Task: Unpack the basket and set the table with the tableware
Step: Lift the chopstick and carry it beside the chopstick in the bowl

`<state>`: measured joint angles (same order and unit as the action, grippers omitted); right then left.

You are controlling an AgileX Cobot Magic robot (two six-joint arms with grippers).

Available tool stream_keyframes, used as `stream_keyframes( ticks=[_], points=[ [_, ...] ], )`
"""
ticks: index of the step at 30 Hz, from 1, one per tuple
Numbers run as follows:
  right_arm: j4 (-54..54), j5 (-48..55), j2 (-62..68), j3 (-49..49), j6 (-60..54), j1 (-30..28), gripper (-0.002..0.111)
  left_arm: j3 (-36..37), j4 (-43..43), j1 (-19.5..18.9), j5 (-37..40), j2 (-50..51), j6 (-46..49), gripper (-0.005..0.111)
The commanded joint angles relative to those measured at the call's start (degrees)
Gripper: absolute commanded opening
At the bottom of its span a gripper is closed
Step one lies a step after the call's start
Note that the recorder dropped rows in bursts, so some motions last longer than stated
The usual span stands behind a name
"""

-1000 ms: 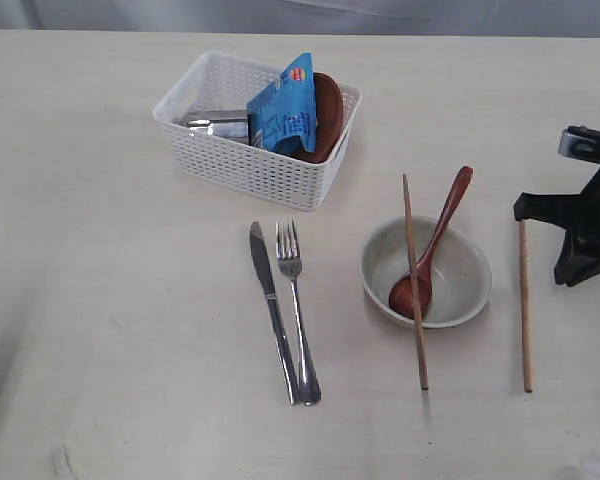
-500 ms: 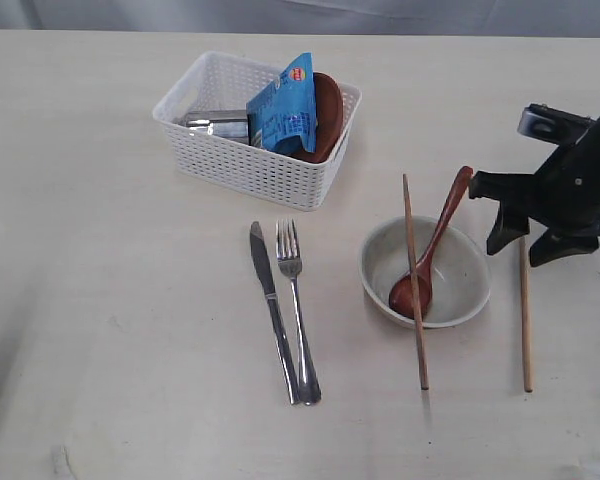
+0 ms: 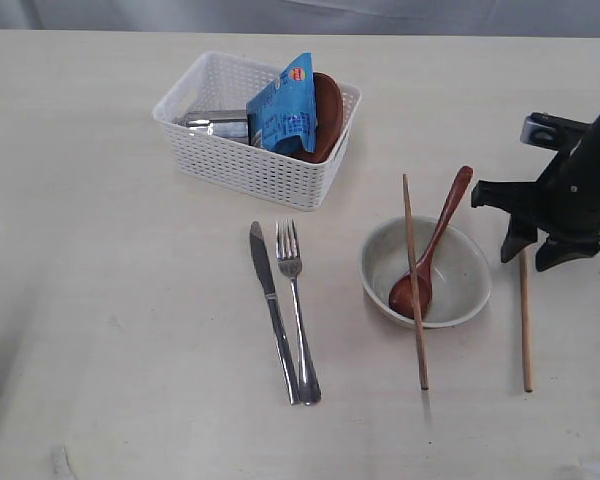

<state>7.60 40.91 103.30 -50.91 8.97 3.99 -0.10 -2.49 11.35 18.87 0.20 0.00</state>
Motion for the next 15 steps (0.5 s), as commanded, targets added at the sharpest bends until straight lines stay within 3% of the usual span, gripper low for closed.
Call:
stream_keyframes(
  ticks=[1, 6, 9, 15],
  points=[
    [-1.7, -1.3, 1.6, 0.0, 0.2, 0.1, 0.037, 0.1, -0.3, -0.1, -0.2, -0.2, 0.0, 0.000],
    [-1.8, -2.0, 2.8, 0.0, -0.5, 0.1, 0.021, 0.1, -0.3, -0.1, -0.2, -0.2, 0.0, 0.000],
    [-1.8, -2.5, 3.3, 0.0, -1.3, 0.1, 0.001, 0.1, -0.3, -0.1, -0.2, -0.2, 0.0, 0.000],
    [-1.9, 0.9, 2.1, -0.3, -2.0, 0.1, 0.000, 0.1, -0.3, -0.1, -0.2, -0.2, 0.0, 0.000]
  ],
)
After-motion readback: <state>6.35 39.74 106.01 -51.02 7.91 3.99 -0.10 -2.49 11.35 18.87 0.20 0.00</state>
